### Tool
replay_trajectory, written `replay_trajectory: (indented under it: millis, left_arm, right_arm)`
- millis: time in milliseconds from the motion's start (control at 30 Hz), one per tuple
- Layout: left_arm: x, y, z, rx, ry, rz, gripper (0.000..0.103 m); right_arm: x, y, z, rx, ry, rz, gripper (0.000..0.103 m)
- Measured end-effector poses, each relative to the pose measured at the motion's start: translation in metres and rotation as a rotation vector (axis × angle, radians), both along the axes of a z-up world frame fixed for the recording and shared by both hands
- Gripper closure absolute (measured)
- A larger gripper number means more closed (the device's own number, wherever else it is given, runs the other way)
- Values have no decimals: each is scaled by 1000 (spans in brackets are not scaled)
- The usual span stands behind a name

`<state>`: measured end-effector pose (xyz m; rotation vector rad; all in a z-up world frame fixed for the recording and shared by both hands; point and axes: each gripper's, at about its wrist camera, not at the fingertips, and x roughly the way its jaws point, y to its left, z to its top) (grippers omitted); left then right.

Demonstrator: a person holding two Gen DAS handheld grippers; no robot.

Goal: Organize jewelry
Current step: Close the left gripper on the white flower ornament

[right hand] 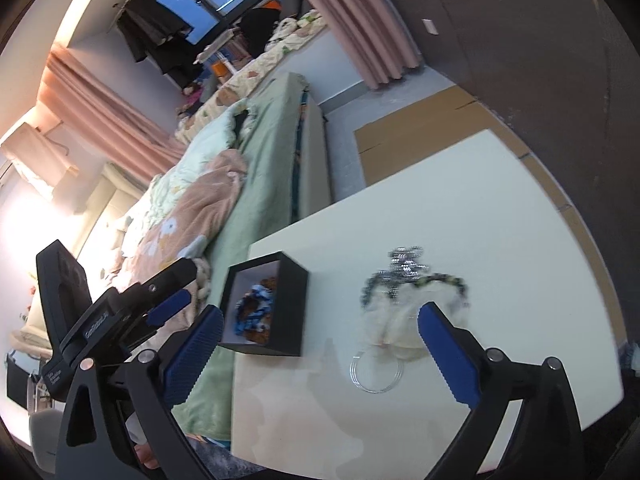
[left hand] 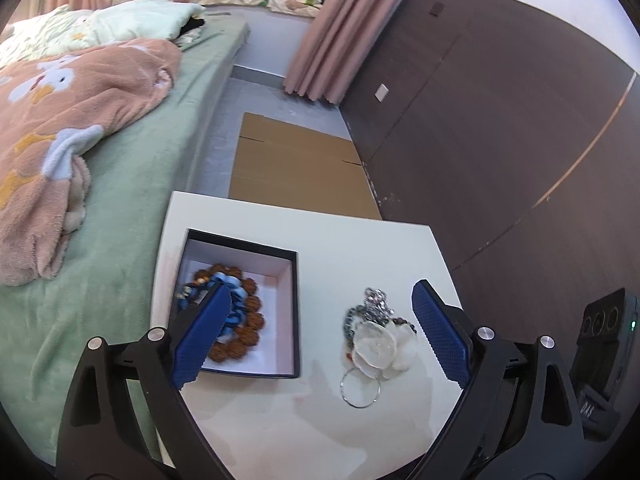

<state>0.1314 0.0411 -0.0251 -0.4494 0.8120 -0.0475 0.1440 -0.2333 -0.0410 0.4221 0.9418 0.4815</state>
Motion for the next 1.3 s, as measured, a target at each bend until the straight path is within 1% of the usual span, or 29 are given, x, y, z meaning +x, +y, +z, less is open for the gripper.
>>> replay_trajectory:
  millis: [133,200,333,367,467,600,667,867,933,1000,1033,1067,1100,1133,1167,1200,1233,1300]
  left_arm:
    - [4,-21,-3,20,4,-52,12]
    - [6,-32,-6,38,9,-76,12]
    - [8,-48,-11,47,19,-121,12]
    - [9,-53,-12,55,20,-132,14]
    - [12,-61,-18,48,42,-163,27]
    - [19,-72,-33,24,83,-197,35]
    - [22,-81,-40,24,94,-222,36]
    - [31,-116,-65,69,143,-305,36]
    - [33,-124,-73,102,153,-316,37]
    - [36,-128,-80,128,167,-315,46]
    - [38,-129,-85,135,178,-313,53]
    - [39,-129,-89,135,188,-312,63]
    - [41,-129,-93,136,197,-310,69]
    - [41,-129,-95,142,201,-309,83]
    - [42,-128,-96,156,210,-301,92]
    - [42,-126,-95,150,214,-299,99]
    - [41,-122,-93,127,210,-298,100]
    - [38,-115,-81,123,185,-288,100]
  right_arm:
    - [-1,-26,1,-2,2,-25,7]
    - [-1,-35,0,-15,5,-37,7]
    - [2,-51,-5,-43,21,-54,9]
    - [3,-55,-6,-50,26,-59,10]
    - [5,-61,-10,-65,37,-66,17]
    - [8,-65,-15,-85,60,-76,23]
    - [11,-69,-19,-88,77,-92,24]
    - [19,-74,-29,-101,118,-122,26]
    - [20,-73,-31,-106,126,-121,26]
    - [21,-72,-33,-111,129,-117,27]
    - [21,-71,-33,-112,130,-115,27]
    - [22,-69,-33,-113,132,-111,28]
    - [22,-68,-33,-114,134,-109,29]
    - [22,-66,-34,-116,136,-104,29]
    - [22,-63,-34,-119,137,-99,30]
    - [22,-62,-35,-121,138,-94,30]
    - [23,-60,-36,-123,140,-87,30]
    - [24,-56,-38,-122,145,-76,32]
